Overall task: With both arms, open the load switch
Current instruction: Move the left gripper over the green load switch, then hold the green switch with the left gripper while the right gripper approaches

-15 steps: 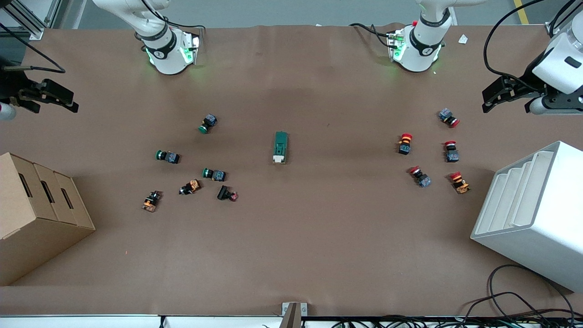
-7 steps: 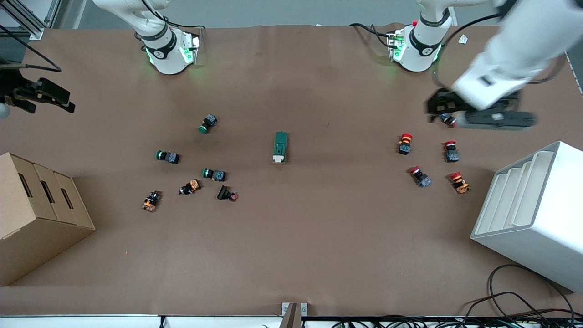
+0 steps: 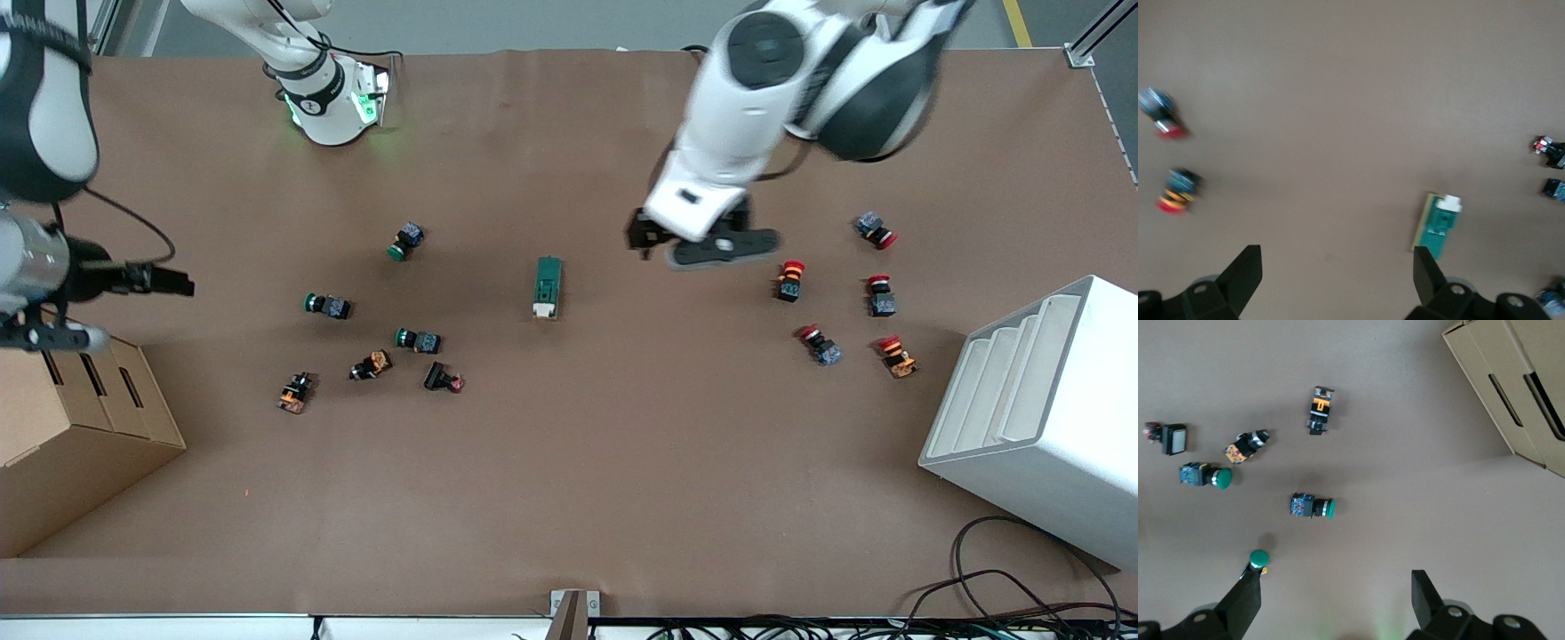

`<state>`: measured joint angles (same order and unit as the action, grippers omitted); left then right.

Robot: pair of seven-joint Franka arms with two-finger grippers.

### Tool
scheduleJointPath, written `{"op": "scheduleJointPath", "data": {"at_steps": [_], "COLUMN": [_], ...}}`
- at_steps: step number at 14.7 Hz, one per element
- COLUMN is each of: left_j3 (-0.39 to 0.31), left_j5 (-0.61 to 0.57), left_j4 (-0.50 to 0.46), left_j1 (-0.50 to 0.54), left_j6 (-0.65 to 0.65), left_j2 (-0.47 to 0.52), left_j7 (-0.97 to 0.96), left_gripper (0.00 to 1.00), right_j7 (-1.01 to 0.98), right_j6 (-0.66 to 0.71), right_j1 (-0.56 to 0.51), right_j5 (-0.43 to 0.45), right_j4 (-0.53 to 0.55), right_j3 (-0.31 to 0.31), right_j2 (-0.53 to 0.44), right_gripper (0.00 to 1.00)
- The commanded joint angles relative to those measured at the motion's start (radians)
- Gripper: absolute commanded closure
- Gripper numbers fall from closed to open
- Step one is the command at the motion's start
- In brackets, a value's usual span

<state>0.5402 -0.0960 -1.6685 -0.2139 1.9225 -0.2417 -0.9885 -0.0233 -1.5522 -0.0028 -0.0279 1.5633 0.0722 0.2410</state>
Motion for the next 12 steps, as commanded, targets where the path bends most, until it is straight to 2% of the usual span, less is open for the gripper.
{"op": "scheduleJointPath", "data": {"at_steps": [1,4,6,8,12], "left_j3": [0.0,0.0,0.0,0.001,0.001], "left_j5": [-0.114,-0.333,-0.514,-0.69,-0.986], "left_j4": [0.001,-0.007,-0.008,-0.022,-0.092], "left_j1": [-0.115,-0.24,-0.316,-0.37,-0.436], "left_j6": [0.076,0.208,0.251,0.279,0.311], "left_j2": [-0.089,-0.213,-0.296,-0.368,-0.432], "left_j7": [-0.226,-0.5,-0.664,-0.842,-1.048], "left_gripper": [0.0,0.0,0.0,0.01,0.01], "right_j7": [0.122,0.439,0.711,0.909,1.297], "right_j6": [-0.017,-0.058,-0.071,-0.129,-0.242], "right_j1": [0.032,0.148,0.234,0.303,0.475], "right_j5": [-0.009,-0.015,-0.07,-0.179,-0.202], "right_j4": [-0.019,0.014,0.003,0.001,-0.051], "right_j3": [-0.006,-0.014,-0.014,-0.012,-0.014], "right_j2": [0.011,0.043,0.101,0.173,0.351], "right_gripper": [0.0,0.0,0.0,0.0,0.0]}}
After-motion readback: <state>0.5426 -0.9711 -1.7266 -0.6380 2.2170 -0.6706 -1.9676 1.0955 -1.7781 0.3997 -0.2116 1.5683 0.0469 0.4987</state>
